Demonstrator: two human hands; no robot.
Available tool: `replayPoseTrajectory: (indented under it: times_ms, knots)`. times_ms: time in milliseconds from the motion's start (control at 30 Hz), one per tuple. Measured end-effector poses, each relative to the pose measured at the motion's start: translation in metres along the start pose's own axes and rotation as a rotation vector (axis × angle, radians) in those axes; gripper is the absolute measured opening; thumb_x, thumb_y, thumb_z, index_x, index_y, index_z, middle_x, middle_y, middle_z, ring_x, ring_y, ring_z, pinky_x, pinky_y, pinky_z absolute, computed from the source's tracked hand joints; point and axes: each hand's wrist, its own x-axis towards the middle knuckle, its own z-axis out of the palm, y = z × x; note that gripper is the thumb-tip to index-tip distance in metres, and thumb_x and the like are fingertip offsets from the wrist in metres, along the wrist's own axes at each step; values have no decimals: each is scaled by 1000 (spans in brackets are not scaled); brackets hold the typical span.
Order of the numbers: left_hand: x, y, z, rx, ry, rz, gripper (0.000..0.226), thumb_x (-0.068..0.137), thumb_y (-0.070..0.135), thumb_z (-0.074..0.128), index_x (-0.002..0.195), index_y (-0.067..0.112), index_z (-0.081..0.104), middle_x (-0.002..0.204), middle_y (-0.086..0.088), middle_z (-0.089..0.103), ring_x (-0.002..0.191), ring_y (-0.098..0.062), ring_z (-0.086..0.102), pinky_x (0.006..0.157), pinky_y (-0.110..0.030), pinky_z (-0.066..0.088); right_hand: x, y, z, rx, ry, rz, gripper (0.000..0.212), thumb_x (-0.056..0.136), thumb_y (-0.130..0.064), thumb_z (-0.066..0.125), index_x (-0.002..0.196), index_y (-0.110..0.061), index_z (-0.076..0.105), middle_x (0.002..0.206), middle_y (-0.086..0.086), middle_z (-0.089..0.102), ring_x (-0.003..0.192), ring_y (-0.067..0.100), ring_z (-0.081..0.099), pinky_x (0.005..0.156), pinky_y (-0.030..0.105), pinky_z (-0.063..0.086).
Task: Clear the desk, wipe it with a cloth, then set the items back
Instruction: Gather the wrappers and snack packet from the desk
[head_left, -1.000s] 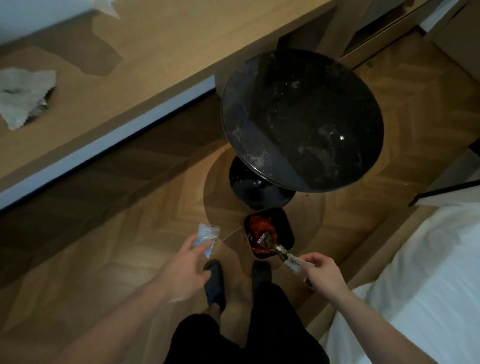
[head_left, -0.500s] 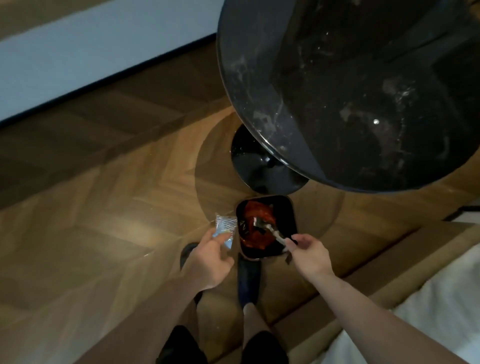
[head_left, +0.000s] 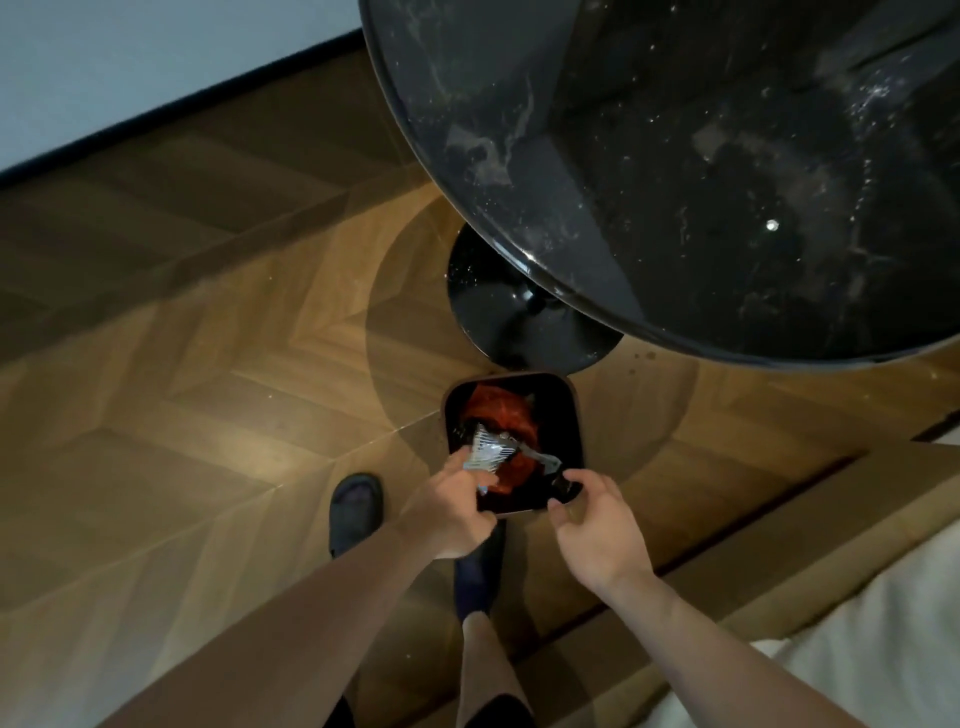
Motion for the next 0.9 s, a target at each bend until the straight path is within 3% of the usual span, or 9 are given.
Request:
replayPoseTrajectory:
  times_ms: [133, 300, 500, 600, 767, 900]
  knots:
    - [-8, 18, -3, 93, -63, -7, 48, 93, 37, 63, 141, 35, 59, 172, 0, 9, 152, -23, 33, 122, -36, 31, -11, -6, -13, -22, -11, -58, 47, 102, -33, 62, 146, -31, 48, 154, -9, 40, 139, 19, 48, 112, 34, 43]
    - [-46, 19, -18, 91, -23, -7, 58, 96, 34, 62, 152, 27, 48, 172, 1, 10, 155, -21, 24, 124, -33, 26, -31, -16, -29, -129, -58, -155, 54, 101, -34, 61, 151, -36, 41, 162, -12, 30, 146, 17, 39, 121, 36, 37]
    - [-151, 30, -73, 70, 168, -57, 59, 91, 36, 69, 147, 36, 51, 170, 8, 14, 151, -18, 33, 123, -36, 32, -89, -71, -61, -244, -129, -275, 62, 100, -39, 62, 157, -38, 36, 168, -12, 24, 155, 17, 24, 125, 41, 31]
    - [-217, 29, -104, -6, 268, -85, 59, 86, 39, 69, 143, 33, 55, 168, 4, 23, 154, -17, 26, 123, -41, 32, -129, -117, -71, -303, -190, -378, 62, 101, -41, 61, 158, -38, 35, 170, -11, 21, 158, 18, 17, 126, 43, 28]
    - [-340, 28, -149, -16, 499, -135, 66, 90, 36, 70, 152, 28, 48, 171, 1, 14, 153, -21, 29, 122, -36, 31, -205, -204, -82, -385, -266, -568, 67, 103, -43, 59, 162, -36, 28, 173, -12, 9, 160, 18, 2, 127, 40, 16]
    - [-439, 18, -176, -25, 708, -152, 70, 90, 41, 71, 154, 34, 42, 171, 7, 8, 155, -22, 20, 123, -40, 27, -270, -266, -87, -436, -296, -708, 72, 102, -46, 59, 163, -39, 21, 173, -14, 2, 160, 18, -4, 128, 41, 14]
